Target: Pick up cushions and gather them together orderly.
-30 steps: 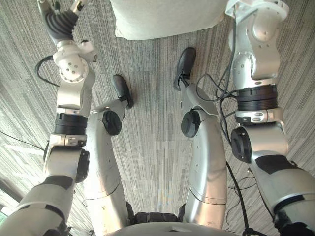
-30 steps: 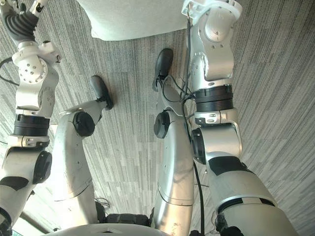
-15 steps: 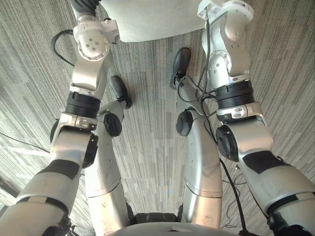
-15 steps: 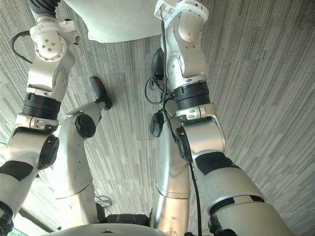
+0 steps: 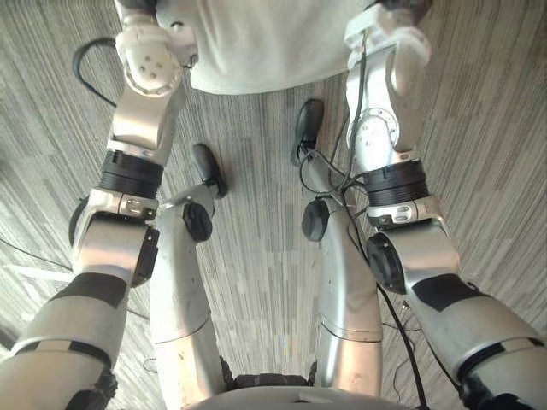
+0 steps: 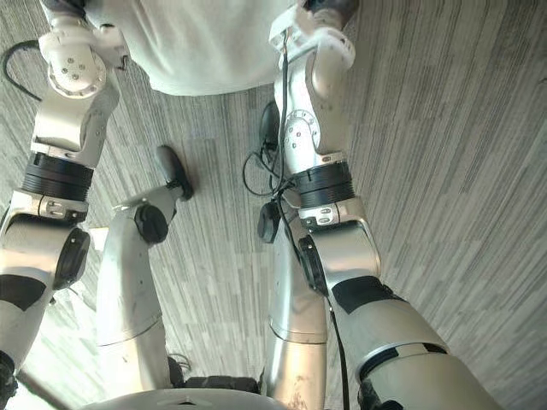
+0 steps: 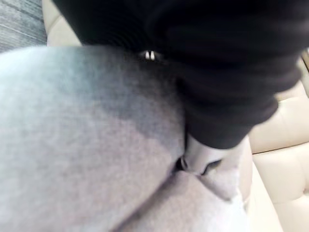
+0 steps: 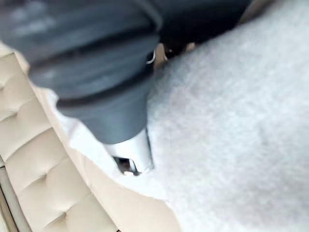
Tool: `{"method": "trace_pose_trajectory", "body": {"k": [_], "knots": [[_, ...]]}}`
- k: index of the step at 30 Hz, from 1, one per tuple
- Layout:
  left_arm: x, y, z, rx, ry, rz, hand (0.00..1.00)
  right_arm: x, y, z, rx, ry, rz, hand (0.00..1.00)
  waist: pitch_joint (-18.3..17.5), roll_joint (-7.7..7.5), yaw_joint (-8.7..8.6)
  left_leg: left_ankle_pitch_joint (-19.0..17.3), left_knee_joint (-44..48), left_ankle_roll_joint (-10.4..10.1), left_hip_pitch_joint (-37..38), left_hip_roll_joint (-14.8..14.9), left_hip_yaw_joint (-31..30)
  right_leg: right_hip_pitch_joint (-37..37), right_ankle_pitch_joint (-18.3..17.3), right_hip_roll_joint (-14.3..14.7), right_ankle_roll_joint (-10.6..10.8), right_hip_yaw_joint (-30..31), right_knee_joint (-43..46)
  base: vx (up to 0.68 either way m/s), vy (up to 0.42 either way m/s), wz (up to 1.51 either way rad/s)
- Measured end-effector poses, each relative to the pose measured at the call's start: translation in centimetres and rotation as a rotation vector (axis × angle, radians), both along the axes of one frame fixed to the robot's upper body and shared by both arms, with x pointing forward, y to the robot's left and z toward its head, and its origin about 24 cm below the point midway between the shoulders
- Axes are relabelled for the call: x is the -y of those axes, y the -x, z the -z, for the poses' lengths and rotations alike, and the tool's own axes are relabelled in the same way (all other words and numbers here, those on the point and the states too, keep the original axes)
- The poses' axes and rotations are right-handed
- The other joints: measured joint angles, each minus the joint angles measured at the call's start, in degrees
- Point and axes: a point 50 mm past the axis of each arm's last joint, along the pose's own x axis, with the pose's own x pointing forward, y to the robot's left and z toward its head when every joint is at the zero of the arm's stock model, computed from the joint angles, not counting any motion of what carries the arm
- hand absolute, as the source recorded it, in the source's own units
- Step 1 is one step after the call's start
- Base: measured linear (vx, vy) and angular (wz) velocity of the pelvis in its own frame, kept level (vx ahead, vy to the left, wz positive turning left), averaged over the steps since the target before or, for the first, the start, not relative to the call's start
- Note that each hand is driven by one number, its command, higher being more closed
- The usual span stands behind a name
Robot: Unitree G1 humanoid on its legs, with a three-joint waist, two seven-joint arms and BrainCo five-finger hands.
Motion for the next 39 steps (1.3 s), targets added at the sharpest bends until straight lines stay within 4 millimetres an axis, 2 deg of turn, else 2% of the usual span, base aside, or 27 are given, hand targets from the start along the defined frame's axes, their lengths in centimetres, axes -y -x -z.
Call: {"method": "trace_pose_trajectory", "body": {"k": [3, 9, 12, 15, 17, 18, 20, 24, 26, 27, 29, 31, 32, 34, 39], "knots": [[0.6, 0.5, 0.1, 0.020, 0.021, 0.042, 1.00, 0.4, -0.1, 0.8, -0.012, -0.015, 0.006, 1.00, -0.1, -0.02, 0.13, -0.5, 1.5, -0.1, -0.1, 0.0, 0.0, -0.9, -1.4, -0.3, 0.4, 0.5, 2.5, -0.07, -0.100, 0.05], [1.0, 1.8, 0.4, 0.075, 0.053, 0.090, 1.00, 0.9, 0.2, 2.1, -0.025, -0.028, 0.009, 1.00, -0.1, 0.03, 0.58, -1.0, 2.7, -0.1, 0.0, 0.4, -0.3, -0.9, -1.7, -0.3, 0.3, 0.7, 3.2, -0.08, -0.088, -0.04], [1.2, 2.5, 1.6, 0.084, 0.070, 0.115, 1.00, 1.2, 0.5, 3.3, -0.037, -0.022, 0.021, 1.00, 0.0, 0.04, 0.14, -0.7, 2.6, -0.5, 2.1, 0.6, -1.3, 2.3, -1.5, -0.2, 0.6, -0.4, 2.7, -0.07, -0.081, -0.04], [1.0, 3.3, 4.4, 0.056, 0.105, 0.133, 1.00, 1.2, 1.5, 4.8, -0.031, 0.000, 0.043, 1.00, 0.0, 0.03, -0.10, -1.0, 1.5, -0.9, 7.6, 0.8, -1.4, 7.8, -1.7, 0.2, 0.5, -0.6, 1.4, -0.04, -0.079, -0.02], [0.4, 4.1, 7.2, 0.021, 0.175, 0.140, 1.00, 0.6, 2.6, 6.1, -0.019, 0.041, 0.057, 1.00, -0.1, 0.02, -0.29, -1.1, -0.7, -1.1, 13.3, 0.8, -0.9, 13.5, -1.8, 0.6, 0.4, -0.6, -1.0, -0.03, -0.087, -0.02], [0.2, 4.4, 7.9, 0.009, 0.194, 0.143, 1.00, 0.4, 2.8, 6.5, -0.018, 0.052, 0.057, 1.00, -0.1, 0.02, -0.33, -1.1, -1.3, -1.1, 14.9, 0.7, -0.7, 15.0, -1.9, 0.6, 0.4, -0.6, -1.6, -0.02, -0.096, 0.00], [0.0, 5.6, 10.8, -0.050, 0.274, 0.156, 1.00, -0.2, 3.5, 8.2, -0.053, 0.081, 0.057, 1.00, -0.1, -0.05, -0.16, -1.5, -3.6, -1.2, 22.4, 0.4, 0.4, 21.5, -2.4, 0.6, 0.2, -0.2, -2.8, -0.01, -0.102, -0.02], [-0.3, 7.4, 13.9, -0.108, 0.346, 0.145, 1.00, -0.9, 4.6, 11.7, -0.125, 0.166, 0.080, 1.00, -1.2, -0.21, -0.15, -2.5, -6.9, -2.1, 33.0, 0.2, 0.8, 31.6, -3.8, 0.8, 0.6, -0.6, -5.3, 0.02, -0.093, 0.02], [-0.6, 8.0, 16.0, -0.174, 0.359, 0.121, 1.00, -1.1, 4.9, 14.2, -0.198, 0.200, 0.069, 1.00, -3.5, -0.41, -0.20, -2.7, -9.4, -2.4, 38.1, -0.2, 1.0, 36.3, -4.8, 0.9, 1.3, -0.9, -7.0, 0.08, -0.051, 0.01], [-1.1, 8.7, 17.6, -0.220, 0.369, 0.097, 1.00, -1.4, 5.4, 15.8, -0.238, 0.238, 0.054, 1.00, -4.8, -0.40, -0.01, -2.6, -12.2, -2.5, 42.5, 0.1, 0.9, 41.0, -5.2, 1.3, 1.2, -1.5, -8.8, 0.11, -0.024, -0.03], [-1.5, 9.5, 19.1, -0.265, 0.369, 0.083, 1.00, -1.5, 6.0, 17.7, -0.291, 0.257, 0.038, 1.00, -5.3, -1.08, -0.05, -3.2, -12.6, -3.6, 48.1, -0.3, 1.3, 45.5, -7.0, 0.7, 0.6, -1.9, -7.0, 0.15, -0.019, 0.04], [-2.3, 11.2, 21.1, -0.328, 0.381, 0.057, 1.00, -1.7, 6.9, 20.1, -0.367, 0.290, 0.001, 1.00, -9.2, -1.52, 0.59, -4.0, -14.6, -4.3, 53.8, -0.1, 1.2, 50.4, -8.8, 1.4, 0.9, -2.0, -7.6, 0.20, -0.027, -0.03], [-2.4, 11.5, 21.4, -0.336, 0.381, 0.056, 1.00, -1.7, 7.2, 20.5, -0.378, 0.295, -0.007, 1.00, -9.8, -1.63, 0.64, -4.2, -15.4, -4.6, 55.2, -0.1, 1.5, 51.8, -9.1, 1.6, 1.0, -2.1, -8.2, 0.18, -0.015, -0.04], [-2.8, 12.9, 22.4, -0.362, 0.385, 0.050, 1.00, -1.6, 8.5, 21.8, -0.413, 0.307, -0.037, 1.00, -11.2, -1.94, 0.93, -4.2, -19.3, -4.9, 62.8, -0.1, 3.0, 58.4, -9.6, 2.1, 1.1, -2.0, -11.0, 0.15, 0.000, -0.09], [-2.9, 14.3, 24.2, -0.428, 0.390, 0.067, 1.00, -1.0, 9.9, 23.3, -0.448, 0.321, -0.059, 1.00, -18.0, -2.59, 0.46, -2.6, -27.0, -5.8, 71.2, -1.0, 4.7, 66.0, -8.5, 2.8, 1.3, -1.7, -17.6, 0.18, 0.026, -0.06]]}}
